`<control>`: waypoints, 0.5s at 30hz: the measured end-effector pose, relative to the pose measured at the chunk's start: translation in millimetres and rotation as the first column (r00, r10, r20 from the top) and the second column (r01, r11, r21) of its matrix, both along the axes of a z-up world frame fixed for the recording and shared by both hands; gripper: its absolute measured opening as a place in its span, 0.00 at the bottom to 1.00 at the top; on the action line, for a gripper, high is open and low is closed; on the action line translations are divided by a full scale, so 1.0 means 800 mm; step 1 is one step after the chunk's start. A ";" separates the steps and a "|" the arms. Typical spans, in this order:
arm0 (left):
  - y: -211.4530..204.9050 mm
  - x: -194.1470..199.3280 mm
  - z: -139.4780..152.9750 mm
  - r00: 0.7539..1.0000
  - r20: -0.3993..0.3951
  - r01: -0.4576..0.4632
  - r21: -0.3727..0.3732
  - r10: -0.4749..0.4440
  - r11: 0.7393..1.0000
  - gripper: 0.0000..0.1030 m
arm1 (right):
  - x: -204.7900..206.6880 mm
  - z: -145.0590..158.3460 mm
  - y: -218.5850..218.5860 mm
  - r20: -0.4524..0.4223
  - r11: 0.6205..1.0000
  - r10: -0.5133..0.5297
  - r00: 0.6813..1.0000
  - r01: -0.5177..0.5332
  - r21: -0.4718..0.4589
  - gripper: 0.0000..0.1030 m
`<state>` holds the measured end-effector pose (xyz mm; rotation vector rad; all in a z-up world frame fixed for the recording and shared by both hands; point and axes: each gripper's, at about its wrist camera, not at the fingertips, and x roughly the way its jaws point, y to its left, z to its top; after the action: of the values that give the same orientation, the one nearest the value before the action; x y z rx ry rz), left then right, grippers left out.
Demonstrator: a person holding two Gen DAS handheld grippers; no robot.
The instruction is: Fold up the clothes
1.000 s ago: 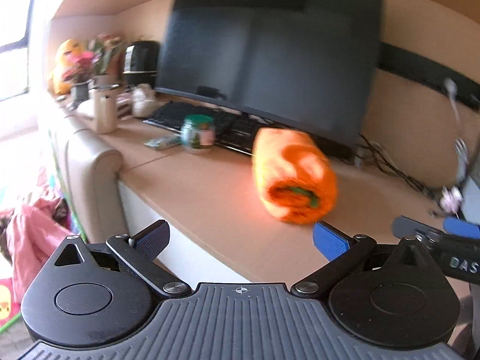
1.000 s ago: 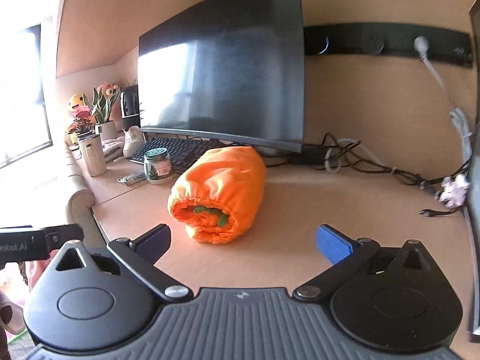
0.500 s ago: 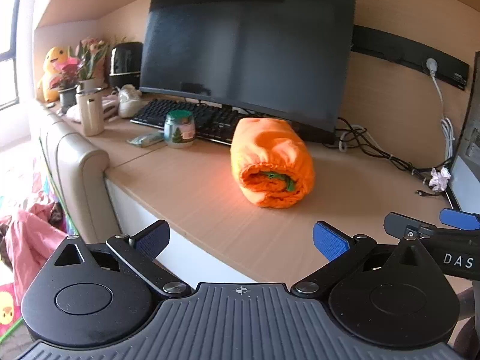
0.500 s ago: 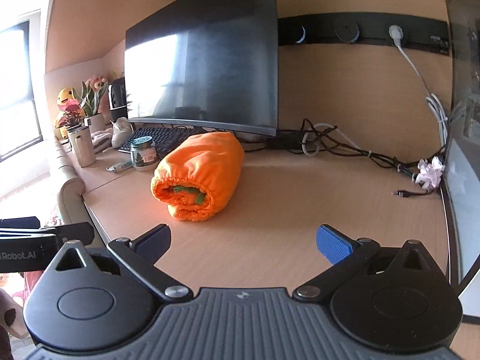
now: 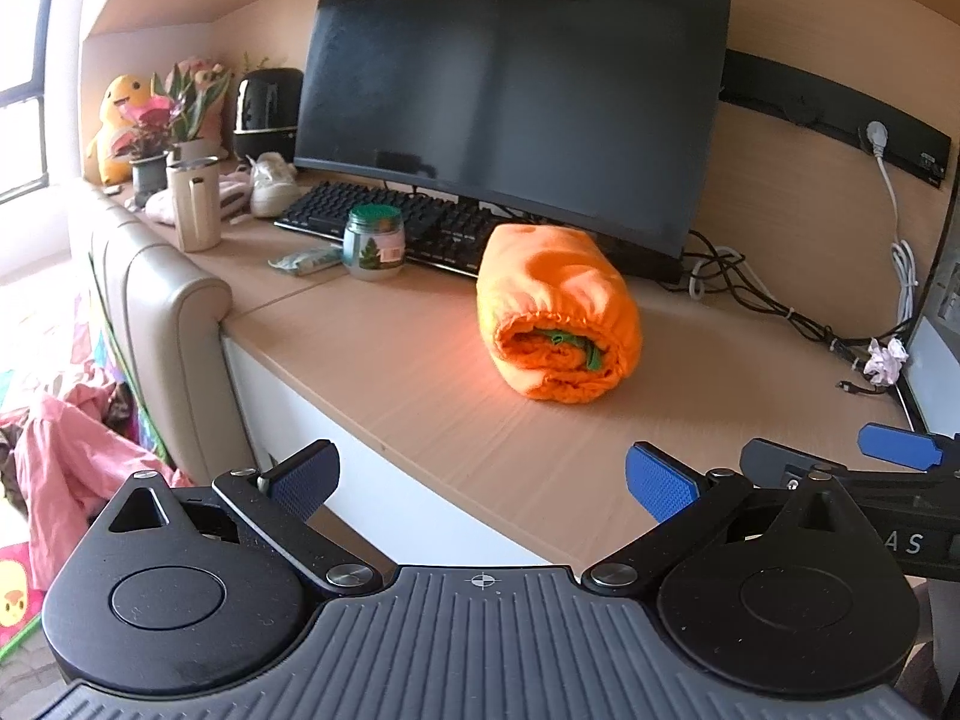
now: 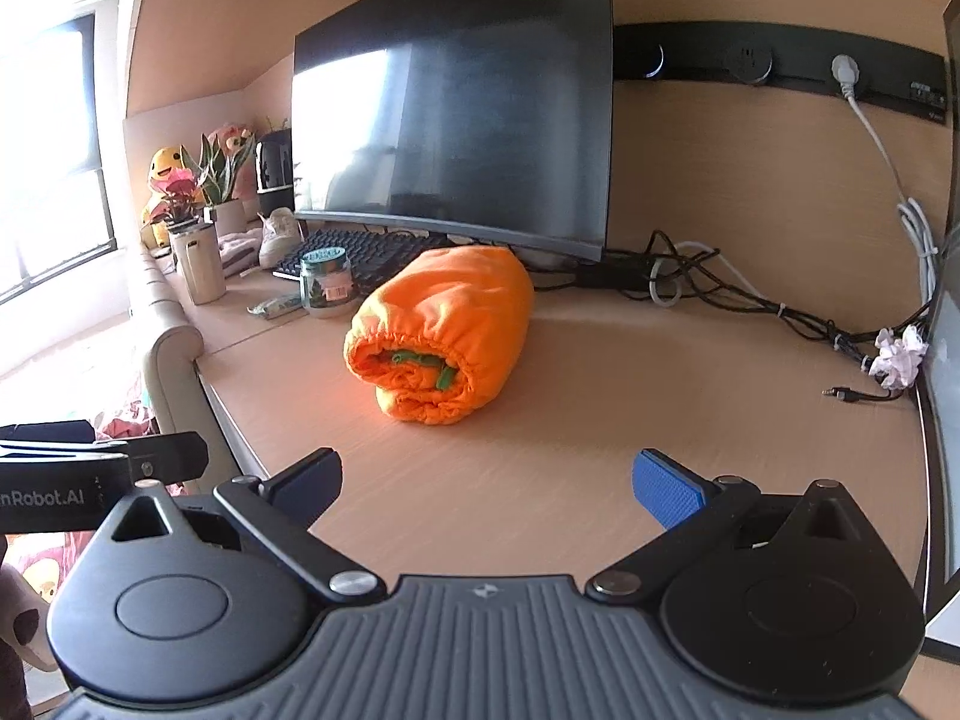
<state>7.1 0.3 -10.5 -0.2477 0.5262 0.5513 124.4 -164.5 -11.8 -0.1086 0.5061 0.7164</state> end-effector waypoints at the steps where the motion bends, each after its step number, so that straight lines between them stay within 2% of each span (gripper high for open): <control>1: 0.000 0.000 0.000 1.000 -0.002 0.000 -0.001 0.000 1.000 1.00 | 0.001 -0.001 0.000 -0.004 1.000 0.000 1.000 0.000 -0.001 1.00; 15: 0.008 0.005 -0.003 1.000 -0.014 0.007 -0.018 -0.007 1.000 1.00 | 0.006 -0.006 0.005 -0.036 1.000 -0.001 0.999 0.001 -0.008 1.00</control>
<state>11.0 6.5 -13.3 -0.2587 0.5461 0.5419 129.4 -160.5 -16.4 -0.1027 0.5437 0.7164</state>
